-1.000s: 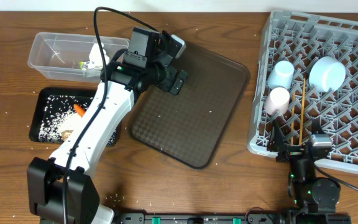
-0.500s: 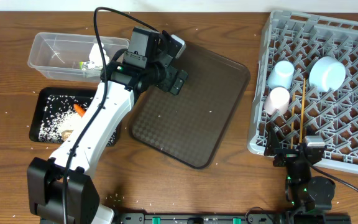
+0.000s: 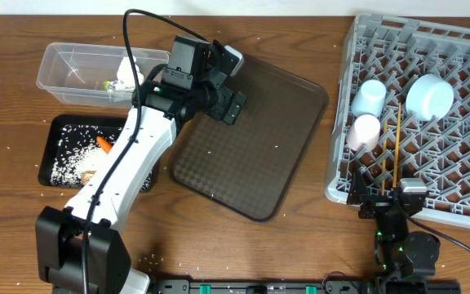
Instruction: Sort waste into correct bins and load items into the dishwasher rack
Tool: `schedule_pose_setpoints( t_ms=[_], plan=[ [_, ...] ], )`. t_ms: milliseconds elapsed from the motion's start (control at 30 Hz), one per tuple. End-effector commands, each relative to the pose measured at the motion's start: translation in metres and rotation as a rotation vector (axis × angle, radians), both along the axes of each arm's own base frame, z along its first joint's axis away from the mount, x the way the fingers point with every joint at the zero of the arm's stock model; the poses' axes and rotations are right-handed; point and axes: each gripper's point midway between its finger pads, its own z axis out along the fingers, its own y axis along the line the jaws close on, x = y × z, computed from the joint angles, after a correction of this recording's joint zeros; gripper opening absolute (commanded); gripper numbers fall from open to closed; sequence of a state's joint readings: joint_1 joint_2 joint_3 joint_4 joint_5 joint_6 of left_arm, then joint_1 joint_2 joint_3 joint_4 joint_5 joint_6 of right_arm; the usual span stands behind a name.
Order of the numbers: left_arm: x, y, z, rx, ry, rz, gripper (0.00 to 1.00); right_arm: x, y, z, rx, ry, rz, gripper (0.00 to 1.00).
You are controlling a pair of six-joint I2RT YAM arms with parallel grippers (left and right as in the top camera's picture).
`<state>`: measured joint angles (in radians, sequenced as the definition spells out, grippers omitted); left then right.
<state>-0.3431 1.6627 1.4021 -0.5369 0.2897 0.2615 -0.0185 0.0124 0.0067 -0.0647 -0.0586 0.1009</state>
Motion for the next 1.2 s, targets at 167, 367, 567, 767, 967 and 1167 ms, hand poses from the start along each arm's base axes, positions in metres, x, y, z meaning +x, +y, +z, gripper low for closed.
schedule_pose_setpoints(
  t_ms=[167,367,567,767,967,1167],
  plan=[
    [0.003,0.035,-0.013,0.163,0.014,0.127,0.98,0.000,-0.003,0.000,-0.013,-0.001,-0.011,0.99],
    [-0.040,0.051,-0.039,0.257,0.205,0.112,0.98,0.000,-0.003,0.000,-0.013,-0.002,-0.011,0.99],
    [-0.037,0.063,0.003,0.240,0.067,0.149,0.98,0.000,-0.003,0.000,-0.013,-0.002,-0.011,0.99],
    [-0.033,0.094,0.050,0.062,-0.121,0.338,0.98,0.000,-0.003,0.000,-0.013,-0.002,-0.011,0.99],
    [-0.062,0.135,0.039,-0.106,-0.240,0.465,0.98,0.000,-0.003,0.000,-0.013,-0.001,-0.011,0.99],
    [-0.102,0.154,0.021,-0.190,-0.458,0.491,0.98,0.000,-0.003,0.000,-0.013,-0.002,-0.011,0.99]
  ],
)
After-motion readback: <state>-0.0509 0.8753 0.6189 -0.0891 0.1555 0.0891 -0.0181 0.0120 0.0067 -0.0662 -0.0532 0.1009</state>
